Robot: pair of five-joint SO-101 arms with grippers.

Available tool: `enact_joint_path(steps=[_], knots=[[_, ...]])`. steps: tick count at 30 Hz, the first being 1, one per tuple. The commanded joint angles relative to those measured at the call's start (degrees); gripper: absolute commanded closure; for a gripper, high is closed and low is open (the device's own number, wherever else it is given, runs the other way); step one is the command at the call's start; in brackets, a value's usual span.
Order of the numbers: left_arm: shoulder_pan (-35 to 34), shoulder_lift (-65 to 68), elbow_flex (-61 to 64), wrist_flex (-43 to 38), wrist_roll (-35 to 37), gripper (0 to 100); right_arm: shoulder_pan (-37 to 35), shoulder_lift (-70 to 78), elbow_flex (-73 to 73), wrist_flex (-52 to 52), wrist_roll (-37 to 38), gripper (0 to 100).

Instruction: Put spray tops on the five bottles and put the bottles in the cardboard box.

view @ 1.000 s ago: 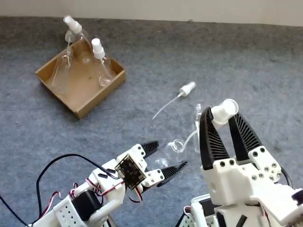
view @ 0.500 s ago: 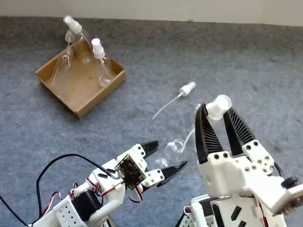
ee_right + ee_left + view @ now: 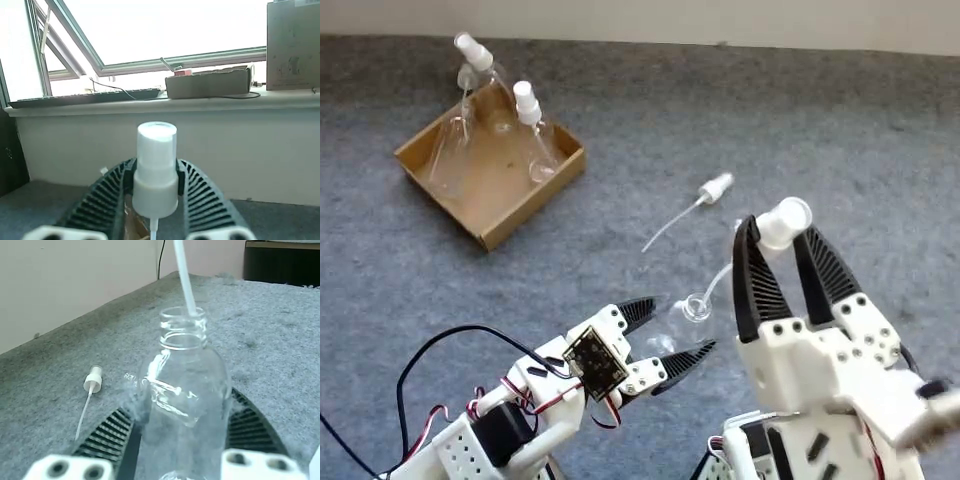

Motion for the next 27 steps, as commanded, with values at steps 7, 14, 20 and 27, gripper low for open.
enact_joint_path(steps=[7,14,20,27], knots=[[-0.48,-0.48,1.19,-1.14,-0.26,90,-0.57,-0.04,6.55,-1.54,0.44,98.5],[-0.48,-0.48,1.19,-1.14,-0.35,90,-0.57,-0.04,6.64,-1.27,0.44,98.5],[-0.66,-0.48,1.19,-1.14,-0.26,90,-0.57,-0.04,6.73,2.15,0.44,98.5],[-0.84,-0.48,1.19,-1.32,-0.18,90,-0.57,-0.04,6.73,9.19,0.79,98.5]])
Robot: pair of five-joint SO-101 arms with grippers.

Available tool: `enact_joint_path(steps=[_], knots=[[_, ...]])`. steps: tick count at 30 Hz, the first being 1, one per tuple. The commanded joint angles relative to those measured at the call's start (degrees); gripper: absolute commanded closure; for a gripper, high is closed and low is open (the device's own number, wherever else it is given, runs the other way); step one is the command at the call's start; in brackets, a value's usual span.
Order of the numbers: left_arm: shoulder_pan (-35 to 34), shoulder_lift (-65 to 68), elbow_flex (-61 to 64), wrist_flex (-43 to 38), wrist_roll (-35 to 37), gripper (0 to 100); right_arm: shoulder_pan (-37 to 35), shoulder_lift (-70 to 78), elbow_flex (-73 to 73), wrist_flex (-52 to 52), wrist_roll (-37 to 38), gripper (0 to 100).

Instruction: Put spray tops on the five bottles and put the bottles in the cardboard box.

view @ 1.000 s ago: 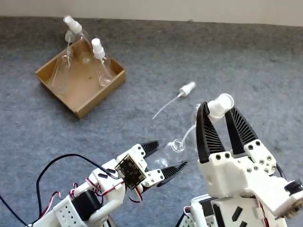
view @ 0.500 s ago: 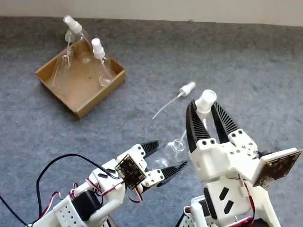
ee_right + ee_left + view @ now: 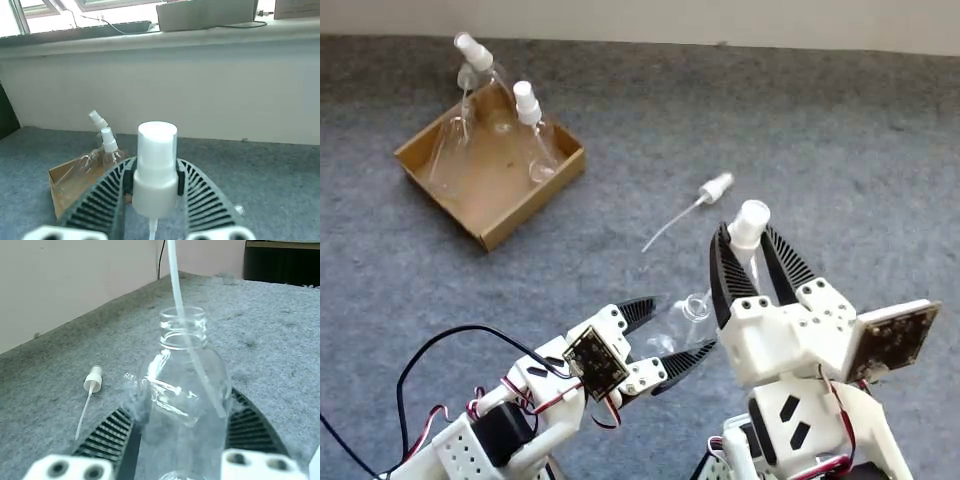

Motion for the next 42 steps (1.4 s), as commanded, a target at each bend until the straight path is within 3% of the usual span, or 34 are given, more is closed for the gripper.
enact_joint_path(steps=[1,16,24,32,42], knots=[[-0.84,-0.48,1.19,-1.23,-0.18,90,-0.22,-0.04,-0.13,3.21,0.79,98.5],[-0.84,-0.57,1.19,-1.32,-0.18,90,-0.31,-0.04,0.40,20.26,0.88,98.5],[-0.84,-0.57,1.19,-1.23,-0.18,90,-0.31,-0.04,9.63,20.35,0.97,98.2],[-0.84,-0.57,1.19,-1.23,-0.18,90,-0.31,-0.04,8.92,20.53,7.91,98.1],[-0.84,-0.57,1.19,-1.14,-0.18,90,-2.68,-0.04,8.92,20.79,8.18,98.1]])
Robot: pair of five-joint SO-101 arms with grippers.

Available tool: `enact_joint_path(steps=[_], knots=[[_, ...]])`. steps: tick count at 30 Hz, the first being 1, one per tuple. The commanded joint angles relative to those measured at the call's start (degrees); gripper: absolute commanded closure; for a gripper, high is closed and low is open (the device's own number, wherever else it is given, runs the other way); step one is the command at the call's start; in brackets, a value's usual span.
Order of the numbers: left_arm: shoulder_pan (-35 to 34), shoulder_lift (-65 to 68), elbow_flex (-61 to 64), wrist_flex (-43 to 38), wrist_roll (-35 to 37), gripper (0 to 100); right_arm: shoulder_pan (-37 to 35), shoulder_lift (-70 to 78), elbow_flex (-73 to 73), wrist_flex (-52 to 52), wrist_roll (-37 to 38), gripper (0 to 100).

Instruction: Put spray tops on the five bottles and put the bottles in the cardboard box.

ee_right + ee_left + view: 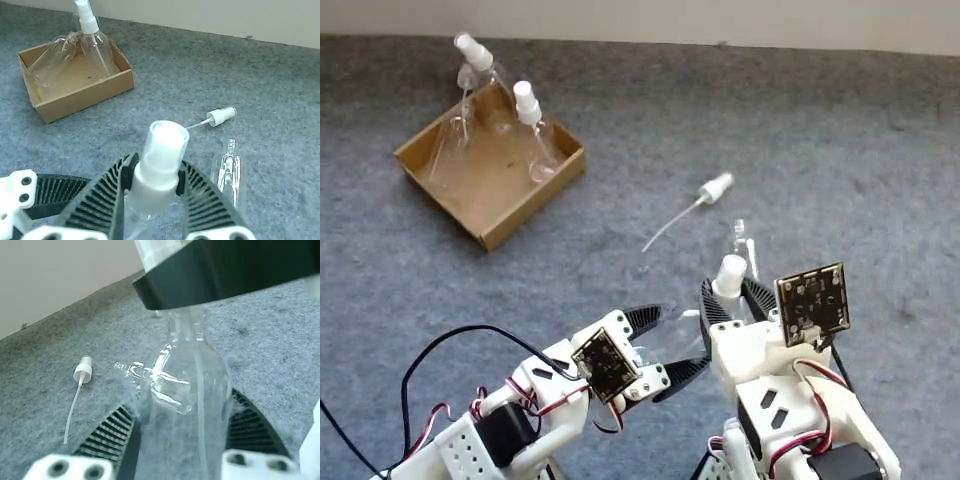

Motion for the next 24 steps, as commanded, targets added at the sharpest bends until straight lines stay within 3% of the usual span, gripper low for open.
enact_joint_path(steps=[1,7,15,21,24], knots=[[-0.92,-1.10,1.19,-1.32,-0.26,90,-3.91,0.22,1.71,1.63,1.14,98.1],[-1.01,-1.10,1.19,-1.32,-0.26,90,-10.95,0.22,2.15,1.54,1.49,98.1],[-1.01,-1.01,1.19,-1.32,-0.26,90,-11.03,0.40,2.15,1.63,1.49,97.6],[-1.01,-1.01,1.19,-1.32,-0.35,90,-11.12,0.31,2.15,1.63,1.49,87.2],[-1.01,-1.01,1.19,-1.32,-0.35,90,-11.21,0.31,2.15,1.63,1.58,86.7]])
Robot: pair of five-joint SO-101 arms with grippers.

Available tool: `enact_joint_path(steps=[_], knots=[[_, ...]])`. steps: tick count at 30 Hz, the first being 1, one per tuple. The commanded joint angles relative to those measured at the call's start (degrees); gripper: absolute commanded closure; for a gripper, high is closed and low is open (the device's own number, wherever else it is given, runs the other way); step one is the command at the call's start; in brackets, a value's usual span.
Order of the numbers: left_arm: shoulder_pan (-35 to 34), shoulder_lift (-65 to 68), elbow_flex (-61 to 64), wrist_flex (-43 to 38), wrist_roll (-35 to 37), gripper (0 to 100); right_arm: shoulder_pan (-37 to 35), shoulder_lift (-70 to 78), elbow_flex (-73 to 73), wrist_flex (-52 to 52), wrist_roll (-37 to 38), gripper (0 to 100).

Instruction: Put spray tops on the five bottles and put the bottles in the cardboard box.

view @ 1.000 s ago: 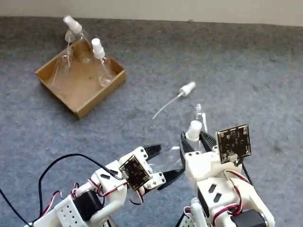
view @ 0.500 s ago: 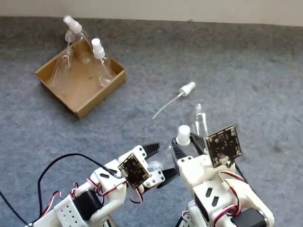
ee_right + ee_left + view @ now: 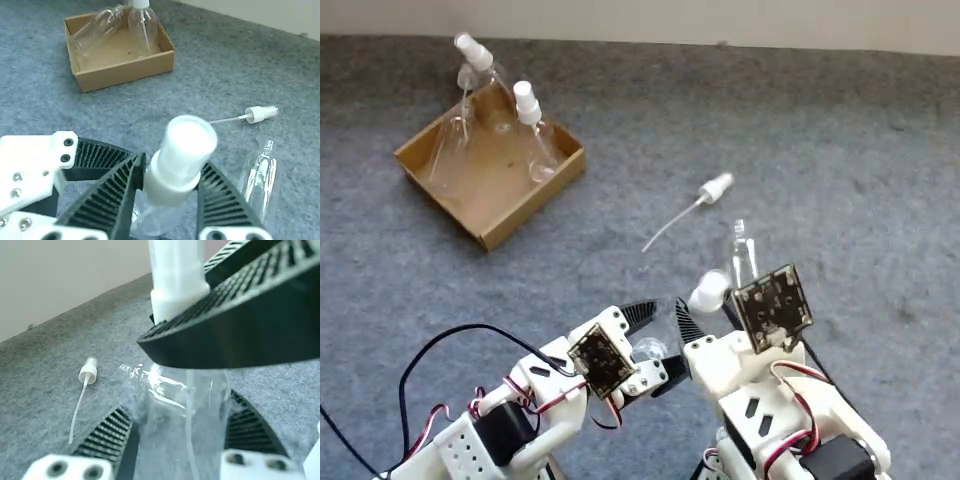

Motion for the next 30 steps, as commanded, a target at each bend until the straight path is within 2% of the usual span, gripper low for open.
enact_joint_path(steps=[1,15,18,22,27,30], knots=[[-0.66,-0.92,1.19,-1.32,-0.44,90,-0.31,0.40,0.48,1.10,0.79,86.7],[-0.66,-1.01,1.19,0.62,-0.53,90,-0.40,0.31,-3.38,6.55,2.37,86.1],[-0.66,-1.01,1.19,0.62,-0.53,90,-0.40,0.31,-4.79,8.22,6.15,80.9],[-0.66,-1.01,1.19,0.62,-0.53,90,-0.40,0.31,-6.02,9.45,6.77,72.6],[-0.66,-1.01,1.19,0.62,-0.53,90,-0.40,0.31,-6.90,9.19,6.59,69.7],[-0.66,-1.01,1.19,0.62,-0.53,90,-0.40,0.31,-9.27,9.19,6.42,62.7]])
